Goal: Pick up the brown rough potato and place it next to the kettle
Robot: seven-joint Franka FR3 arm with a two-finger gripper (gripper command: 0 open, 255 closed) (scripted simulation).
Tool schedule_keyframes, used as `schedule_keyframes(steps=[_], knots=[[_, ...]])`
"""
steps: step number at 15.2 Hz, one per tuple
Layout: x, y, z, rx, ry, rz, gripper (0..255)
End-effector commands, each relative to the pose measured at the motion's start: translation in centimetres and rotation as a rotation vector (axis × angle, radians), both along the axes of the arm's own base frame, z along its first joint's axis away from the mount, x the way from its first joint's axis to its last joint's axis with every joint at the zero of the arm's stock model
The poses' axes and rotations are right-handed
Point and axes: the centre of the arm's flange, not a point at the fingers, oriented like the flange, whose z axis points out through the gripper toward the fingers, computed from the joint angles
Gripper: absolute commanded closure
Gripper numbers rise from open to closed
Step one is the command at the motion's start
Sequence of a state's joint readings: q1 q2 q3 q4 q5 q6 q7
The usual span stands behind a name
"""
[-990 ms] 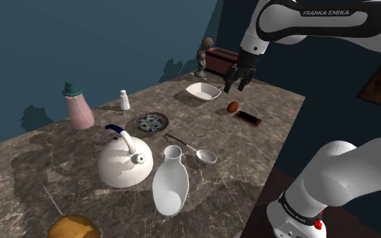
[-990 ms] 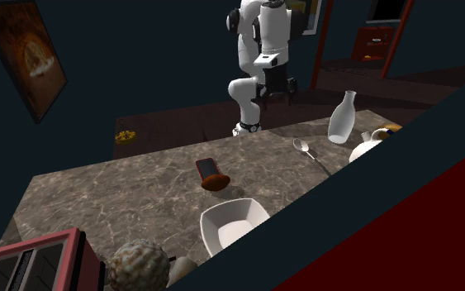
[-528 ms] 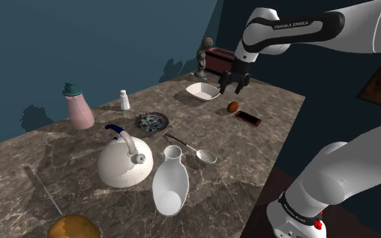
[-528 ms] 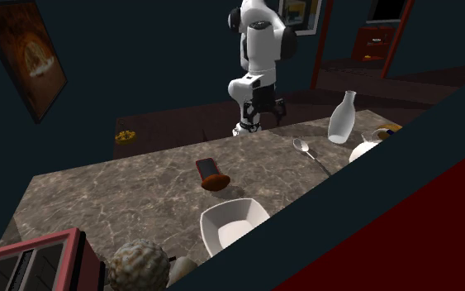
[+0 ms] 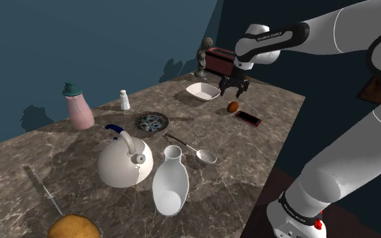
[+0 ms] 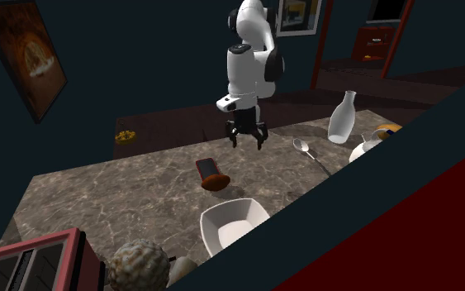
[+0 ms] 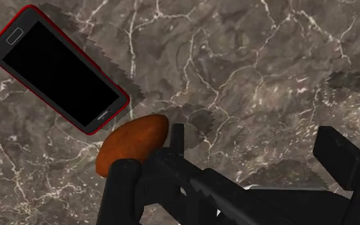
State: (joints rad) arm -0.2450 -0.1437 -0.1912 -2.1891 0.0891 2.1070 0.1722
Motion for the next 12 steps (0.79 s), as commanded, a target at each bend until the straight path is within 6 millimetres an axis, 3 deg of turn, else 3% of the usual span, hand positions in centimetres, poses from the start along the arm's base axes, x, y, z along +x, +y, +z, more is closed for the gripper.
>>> schedule_keyframes(steps=[1,10,12], knots=[[0.7,-2.2,-1.5,-0.002,0.004,-0.061,0],[1.3,-11.7,-7.8,-0.004,0.026,-0.326,0],[1.2,-12.6,-9.0,-0.004,0.028,-0.351,0]])
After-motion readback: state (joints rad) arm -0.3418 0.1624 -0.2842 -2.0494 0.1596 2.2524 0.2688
